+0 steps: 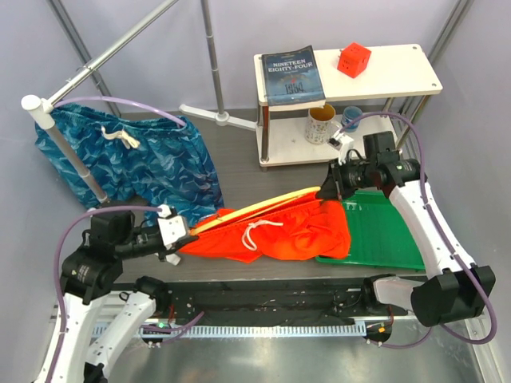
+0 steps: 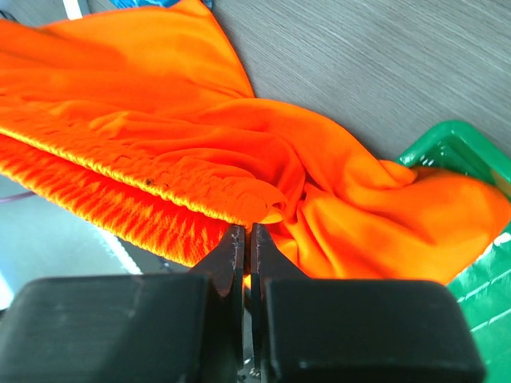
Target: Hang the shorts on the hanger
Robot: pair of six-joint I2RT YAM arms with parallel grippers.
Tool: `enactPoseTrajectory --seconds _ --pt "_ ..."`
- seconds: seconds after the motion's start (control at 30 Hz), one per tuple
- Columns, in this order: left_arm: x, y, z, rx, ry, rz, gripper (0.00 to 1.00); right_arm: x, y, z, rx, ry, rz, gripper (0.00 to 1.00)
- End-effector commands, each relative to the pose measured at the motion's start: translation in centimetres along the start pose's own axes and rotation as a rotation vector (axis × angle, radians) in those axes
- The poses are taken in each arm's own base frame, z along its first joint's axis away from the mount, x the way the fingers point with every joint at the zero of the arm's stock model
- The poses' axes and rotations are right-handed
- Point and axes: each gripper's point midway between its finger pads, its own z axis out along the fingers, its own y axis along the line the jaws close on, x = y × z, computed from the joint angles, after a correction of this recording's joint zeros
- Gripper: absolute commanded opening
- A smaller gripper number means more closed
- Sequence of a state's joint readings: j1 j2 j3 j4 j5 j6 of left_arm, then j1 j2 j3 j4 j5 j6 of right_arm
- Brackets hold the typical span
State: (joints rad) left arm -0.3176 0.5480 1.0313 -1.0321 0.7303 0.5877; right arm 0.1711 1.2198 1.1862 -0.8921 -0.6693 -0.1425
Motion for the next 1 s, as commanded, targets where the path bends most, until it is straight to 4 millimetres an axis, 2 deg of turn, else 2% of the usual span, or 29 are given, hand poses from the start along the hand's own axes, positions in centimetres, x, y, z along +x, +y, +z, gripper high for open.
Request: enactPoseTrajectory --seconds 0.0,0.07,0.2,0.53,0.7,0.83,0.9,0.97 --pt "1.9 0.2 -1.4 -0.044 0.119 0.025 0.0 -2.7 -3.9 -3.3 0.183 -0.08 -0.022 0.01" --pt "2.8 0.9 -1.2 -0.055 0.166 0.008 0.0 -3.1 -3.9 -3.7 0.181 -0.085 -0.023 0.01" --pt "3.8 0.5 -0.9 0.001 0.221 -0.017 0.0 -3.9 -3.8 -4.4 0.19 -0.105 -0.046 0.01" --pt "5.5 2.9 -0.5 -0.035 0.366 -0.091 0.0 -5.2 -2.7 -5.8 0.188 -0.126 -0.13 0.01" --pt "5.1 3.5 -0.1 -0.001 0.393 -0.114 0.0 -6.1 -2.4 -6.0 0.168 -0.132 -0.166 0.01" --pt "4.8 4.1 0.7 0.062 0.434 -0.159 0.0 -6.8 -1.2 -5.6 0.133 -0.121 -0.197 0.01" --pt "4.9 3.2 0.2 0.131 0.477 -0.158 0.0 -7.0 -1.1 -5.7 0.147 -0.123 -0.205 0.01" --pt "5.4 2.8 -0.2 0.176 0.506 -0.129 0.0 -7.2 -2.1 -5.7 0.196 -0.123 -0.203 0.01"
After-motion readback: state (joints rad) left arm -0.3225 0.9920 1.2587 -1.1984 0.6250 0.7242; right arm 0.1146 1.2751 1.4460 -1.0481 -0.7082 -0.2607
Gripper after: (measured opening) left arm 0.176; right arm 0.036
